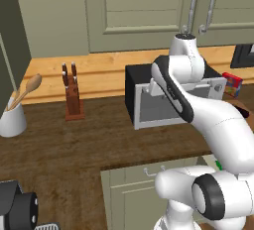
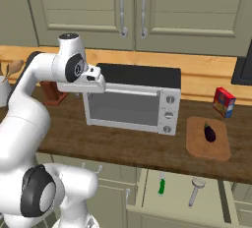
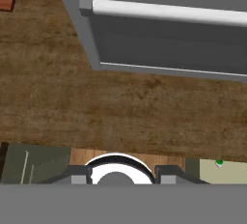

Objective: Place the appropriate cutting tool for cutting the eggplant skin on the cutting board.

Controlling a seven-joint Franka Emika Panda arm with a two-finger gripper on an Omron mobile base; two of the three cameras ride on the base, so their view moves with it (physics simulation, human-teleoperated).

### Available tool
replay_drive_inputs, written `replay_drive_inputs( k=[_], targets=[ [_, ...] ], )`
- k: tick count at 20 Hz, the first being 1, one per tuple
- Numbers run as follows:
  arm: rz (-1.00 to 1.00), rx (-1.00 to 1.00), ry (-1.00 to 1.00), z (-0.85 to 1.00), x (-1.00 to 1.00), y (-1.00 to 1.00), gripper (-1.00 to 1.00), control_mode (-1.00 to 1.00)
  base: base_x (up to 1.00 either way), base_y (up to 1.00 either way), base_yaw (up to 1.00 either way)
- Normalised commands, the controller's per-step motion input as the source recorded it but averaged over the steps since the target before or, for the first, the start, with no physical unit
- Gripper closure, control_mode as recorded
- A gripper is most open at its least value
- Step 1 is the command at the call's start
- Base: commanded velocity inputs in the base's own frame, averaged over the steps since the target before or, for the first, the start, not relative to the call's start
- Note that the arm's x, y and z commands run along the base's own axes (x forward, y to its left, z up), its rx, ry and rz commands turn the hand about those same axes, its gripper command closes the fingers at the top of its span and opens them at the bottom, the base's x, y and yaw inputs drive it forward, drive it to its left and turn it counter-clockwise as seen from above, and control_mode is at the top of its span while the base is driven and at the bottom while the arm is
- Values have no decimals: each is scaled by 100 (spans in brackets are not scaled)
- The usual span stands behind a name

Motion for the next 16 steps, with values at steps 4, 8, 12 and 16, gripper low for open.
replay_drive_inputs(
  k=[4, 8, 12, 16],
  targets=[
    [0, -2, -2, -6, -9, -13, -100, -100, 0, 0, 0],
    [0, 3, -1, -4, -47, -78, -100, -100, 0, 0, 0],
    [0, -1, 1, -55, -33, -100, -100, -100, 0, 0, 0],
    [0, -1, 4, -67, -17, -100, -100, -100, 0, 0, 0]
  ],
)
